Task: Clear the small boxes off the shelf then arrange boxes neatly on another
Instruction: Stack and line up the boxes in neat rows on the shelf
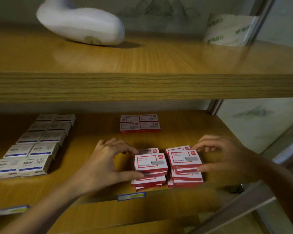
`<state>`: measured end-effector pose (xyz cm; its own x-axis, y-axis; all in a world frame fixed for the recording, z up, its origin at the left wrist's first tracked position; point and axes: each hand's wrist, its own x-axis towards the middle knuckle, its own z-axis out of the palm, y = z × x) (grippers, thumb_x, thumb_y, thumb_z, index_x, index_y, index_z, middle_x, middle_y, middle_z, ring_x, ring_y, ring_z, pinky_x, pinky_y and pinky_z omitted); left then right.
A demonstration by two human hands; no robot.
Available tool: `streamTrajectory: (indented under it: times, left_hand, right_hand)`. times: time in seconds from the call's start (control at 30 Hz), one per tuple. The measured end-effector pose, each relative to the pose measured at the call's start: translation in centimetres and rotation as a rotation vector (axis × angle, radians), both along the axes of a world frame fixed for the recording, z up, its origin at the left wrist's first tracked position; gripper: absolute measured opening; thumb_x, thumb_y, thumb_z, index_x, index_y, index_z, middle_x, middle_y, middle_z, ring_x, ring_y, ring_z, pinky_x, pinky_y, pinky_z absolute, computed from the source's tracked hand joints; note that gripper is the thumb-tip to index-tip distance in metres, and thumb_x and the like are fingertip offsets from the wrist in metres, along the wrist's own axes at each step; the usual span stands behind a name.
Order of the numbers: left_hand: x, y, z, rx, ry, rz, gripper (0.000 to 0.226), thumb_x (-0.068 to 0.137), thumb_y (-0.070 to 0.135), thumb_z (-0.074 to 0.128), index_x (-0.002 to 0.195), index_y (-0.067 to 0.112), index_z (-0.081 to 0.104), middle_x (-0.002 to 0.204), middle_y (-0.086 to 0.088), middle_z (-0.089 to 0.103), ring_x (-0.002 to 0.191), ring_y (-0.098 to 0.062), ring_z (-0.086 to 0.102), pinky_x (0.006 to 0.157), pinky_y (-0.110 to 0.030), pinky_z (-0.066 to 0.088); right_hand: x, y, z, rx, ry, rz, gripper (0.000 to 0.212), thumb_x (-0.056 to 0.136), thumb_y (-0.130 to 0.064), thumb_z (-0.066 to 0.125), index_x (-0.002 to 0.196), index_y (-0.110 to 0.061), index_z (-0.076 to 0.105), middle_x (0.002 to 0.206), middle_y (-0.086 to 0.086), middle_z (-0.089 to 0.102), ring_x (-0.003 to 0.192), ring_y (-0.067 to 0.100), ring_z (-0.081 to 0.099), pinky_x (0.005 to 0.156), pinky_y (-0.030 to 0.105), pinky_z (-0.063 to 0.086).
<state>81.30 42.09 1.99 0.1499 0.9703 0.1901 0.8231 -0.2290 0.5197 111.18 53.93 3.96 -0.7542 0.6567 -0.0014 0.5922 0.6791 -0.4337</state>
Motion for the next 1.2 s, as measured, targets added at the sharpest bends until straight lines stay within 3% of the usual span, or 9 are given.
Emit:
streamTrajectory:
  times: [0.2, 0.37, 0.47, 0.53, 0.6, 0.73, 0.83, 1.0, 1.2]
  left_hand:
    - [0.1, 0.0, -0.7, 0.050, -0.006, -0.004, 0.052, 0.058, 0.074, 0.054, 0.100, 0.043, 0.055, 0.102, 0.033, 0.051, 0.102, 0.011, 0.041, 0.091, -0.008, 0.020]
    - [-2.2, 0.3, 0.5, 0.110, -0.103, 0.046, 0.042, 0.064, 0.064, 0.066, 0.098, 0.039, 0.060, 0.098, 0.026, 0.062, 0.101, 0.002, 0.053, 0.086, -0.027, 0.041]
    - [-3.7, 1.3, 0.6, 0.061, -0.230, 0.097, 0.029, 0.065, 0.049, 0.066, 0.093, 0.045, 0.058, 0.091, 0.036, 0.062, 0.094, 0.016, 0.054, 0.076, -0.003, 0.041]
    - [-4.4, 2.4, 0.0, 0.011, -0.269, 0.162, 0.028, 0.066, 0.045, 0.066, 0.092, 0.046, 0.057, 0.093, 0.032, 0.060, 0.092, 0.019, 0.052, 0.072, 0.003, 0.037]
    - [-5.0, 3.5, -1.2, -0.036, -0.289, 0.207, 0.027, 0.070, 0.039, 0.069, 0.094, 0.045, 0.057, 0.098, 0.027, 0.059, 0.091, 0.017, 0.053, 0.072, 0.001, 0.037]
    - [-5.5, 5.1, -3.4, -0.105, -0.253, 0.234, 0.030, 0.075, 0.028, 0.070, 0.102, 0.034, 0.057, 0.104, 0.017, 0.057, 0.091, 0.007, 0.052, 0.071, 0.000, 0.038]
    - [-5.6, 5.6, -4.5, -0.142, -0.198, 0.201, 0.032, 0.079, 0.025, 0.067, 0.109, 0.028, 0.057, 0.108, 0.013, 0.056, 0.096, 0.001, 0.051, 0.072, 0.001, 0.036]
    - [-5.6, 6.4, -5.1, -0.135, -0.219, 0.243, 0.036, 0.078, 0.023, 0.069, 0.112, 0.021, 0.058, 0.113, 0.003, 0.061, 0.099, -0.006, 0.055, 0.084, -0.014, 0.040]
    - [-5.1, 6.8, -5.6, -0.107, -0.210, 0.295, 0.038, 0.076, 0.026, 0.071, 0.111, 0.019, 0.059, 0.115, -0.001, 0.062, 0.102, -0.011, 0.057, 0.088, -0.023, 0.044]
  right_hand:
    - [0.1, 0.3, -0.5, 0.021, 0.032, -0.022, 0.044, 0.062, -0.062, 0.062, 0.099, -0.039, 0.060, 0.093, -0.022, 0.059, 0.087, 0.003, 0.052, 0.070, 0.031, 0.049]
    - [-0.6, 1.1, 0.5, 0.077, 0.101, -0.006, 0.035, 0.063, -0.069, 0.055, 0.092, -0.048, 0.053, 0.088, -0.020, 0.060, 0.082, 0.003, 0.053, 0.061, 0.025, 0.046]
    - [-2.1, 2.5, 0.8, 0.043, 0.143, -0.122, 0.038, 0.054, -0.071, 0.050, 0.088, -0.054, 0.050, 0.080, -0.024, 0.054, 0.077, -0.005, 0.050, 0.061, 0.018, 0.035]
    - [-3.5, 3.6, 0.7, 0.044, 0.107, -0.172, 0.041, 0.054, -0.070, 0.053, 0.090, -0.051, 0.052, 0.082, -0.032, 0.047, 0.076, -0.009, 0.047, 0.065, 0.009, 0.034]
    - [-5.0, 4.5, 0.3, 0.042, 0.081, -0.200, 0.049, 0.055, -0.070, 0.053, 0.096, -0.043, 0.057, 0.089, -0.033, 0.045, 0.080, -0.009, 0.045, 0.071, 0.008, 0.033]
    - [-7.1, 6.4, -1.7, 0.021, -0.043, -0.219, 0.061, 0.060, -0.072, 0.053, 0.109, -0.035, 0.058, 0.119, -0.013, 0.052, 0.109, 0.011, 0.045, 0.089, 0.028, 0.037]
    - [-8.1, 7.6, -3.6, 0.071, -0.181, -0.217, 0.057, 0.070, -0.066, 0.055, 0.115, -0.031, 0.055, 0.132, -0.006, 0.046, 0.121, 0.019, 0.040, 0.088, 0.030, 0.032]
    - [-8.6, 8.2, -5.3, -0.002, -0.136, -0.159, 0.044, 0.071, -0.060, 0.060, 0.105, -0.032, 0.059, 0.109, -0.010, 0.059, 0.105, 0.010, 0.050, 0.067, 0.017, 0.030]
    - [-9.6, 8.5, -5.7, -0.017, -0.112, -0.176, 0.045, 0.069, -0.059, 0.065, 0.105, -0.032, 0.060, 0.102, -0.011, 0.062, 0.104, 0.011, 0.052, 0.094, 0.033, 0.033]
